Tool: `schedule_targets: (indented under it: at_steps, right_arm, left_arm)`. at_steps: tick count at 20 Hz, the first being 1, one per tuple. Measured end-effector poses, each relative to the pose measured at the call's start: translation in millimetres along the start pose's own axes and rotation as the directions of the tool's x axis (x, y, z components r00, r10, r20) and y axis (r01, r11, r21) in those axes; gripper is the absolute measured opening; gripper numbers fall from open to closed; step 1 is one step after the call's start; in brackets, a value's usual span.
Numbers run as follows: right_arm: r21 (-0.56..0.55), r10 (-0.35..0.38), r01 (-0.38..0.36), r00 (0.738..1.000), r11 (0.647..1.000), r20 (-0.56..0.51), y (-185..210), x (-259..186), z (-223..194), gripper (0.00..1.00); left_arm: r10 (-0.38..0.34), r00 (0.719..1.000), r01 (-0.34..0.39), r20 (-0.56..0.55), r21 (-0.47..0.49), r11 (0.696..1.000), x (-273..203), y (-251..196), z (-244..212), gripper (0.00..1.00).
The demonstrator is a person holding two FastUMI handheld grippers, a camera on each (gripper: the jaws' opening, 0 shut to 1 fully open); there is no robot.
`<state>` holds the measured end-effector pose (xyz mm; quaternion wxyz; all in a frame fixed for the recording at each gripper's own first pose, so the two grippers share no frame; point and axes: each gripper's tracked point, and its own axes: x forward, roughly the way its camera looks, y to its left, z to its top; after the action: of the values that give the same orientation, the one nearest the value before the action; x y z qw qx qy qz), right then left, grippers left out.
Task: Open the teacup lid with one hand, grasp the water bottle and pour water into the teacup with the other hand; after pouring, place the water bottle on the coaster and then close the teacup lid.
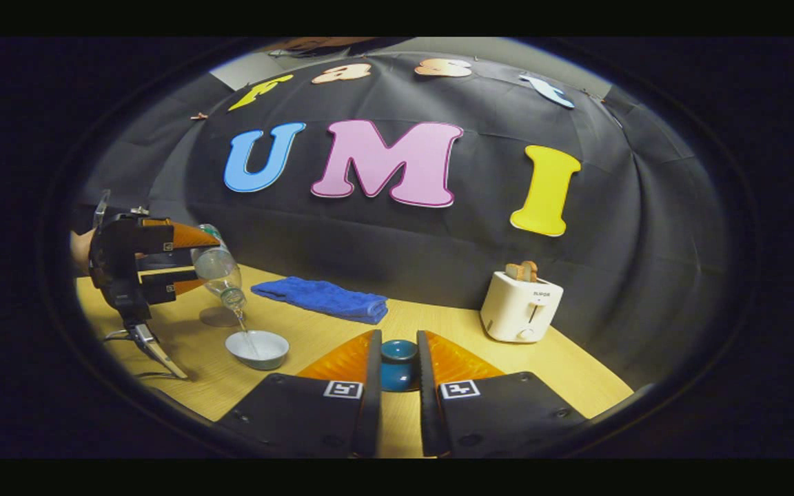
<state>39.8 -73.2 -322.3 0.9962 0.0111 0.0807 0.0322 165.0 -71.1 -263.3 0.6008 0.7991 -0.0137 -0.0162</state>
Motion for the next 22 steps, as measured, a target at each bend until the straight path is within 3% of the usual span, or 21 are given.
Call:
schedule_targets:
  at_steps: [3,4,6,9,15,16,18,22]
  right_arm:
    - [-0.001,-0.005,0.005,1.0,1.0,0.001,-1.8,0.6,0.6,0.26]
    - [-0.001,-0.005,0.005,1.0,1.0,0.001,-1.9,0.0,1.1,0.22]
    - [-0.003,-0.005,0.005,1.0,1.0,0.003,-2.0,0.5,0.9,0.26]
    - [-0.001,-0.005,0.005,1.0,1.0,0.008,-0.8,1.2,3.0,0.22]
    - [-0.001,-0.006,0.006,1.0,1.0,0.017,-1.0,3.0,7.4,0.22]
    - [-0.002,-0.007,0.007,1.0,1.0,0.017,-1.7,4.1,6.8,0.26]
    - [-0.003,-0.006,0.006,1.0,1.0,0.02,-1.4,5.0,7.2,0.22]
    - [0.001,-0.003,0.003,1.0,1.0,0.021,0.5,6.1,7.3,0.22]
  left_arm:
    - [0.02,1.0,-0.021,0.015,0.025,0.999,2.7,5.9,-0.7,0.75]
    - [0.029,0.999,-0.03,0.022,0.033,0.999,4.3,10.2,-0.9,0.75]
    - [0.044,0.998,-0.046,0.034,0.046,0.998,5.9,15.6,-2.1,0.75]
    - [0.066,0.997,-0.07,0.049,0.075,0.995,10.8,22.7,-4.0,0.75]
    - [0.102,0.991,-0.113,0.088,0.119,0.986,14.8,33.1,-5.8,0.75]
    - [0.119,0.988,-0.131,0.099,0.127,0.983,14.9,39.5,-5.1,0.75]
    - [0.144,0.983,-0.159,0.115,0.134,0.978,14.9,45.9,-5.7,0.75]
    - [0.169,0.975,-0.191,0.143,0.154,0.969,15.4,53.1,-3.2,0.75]
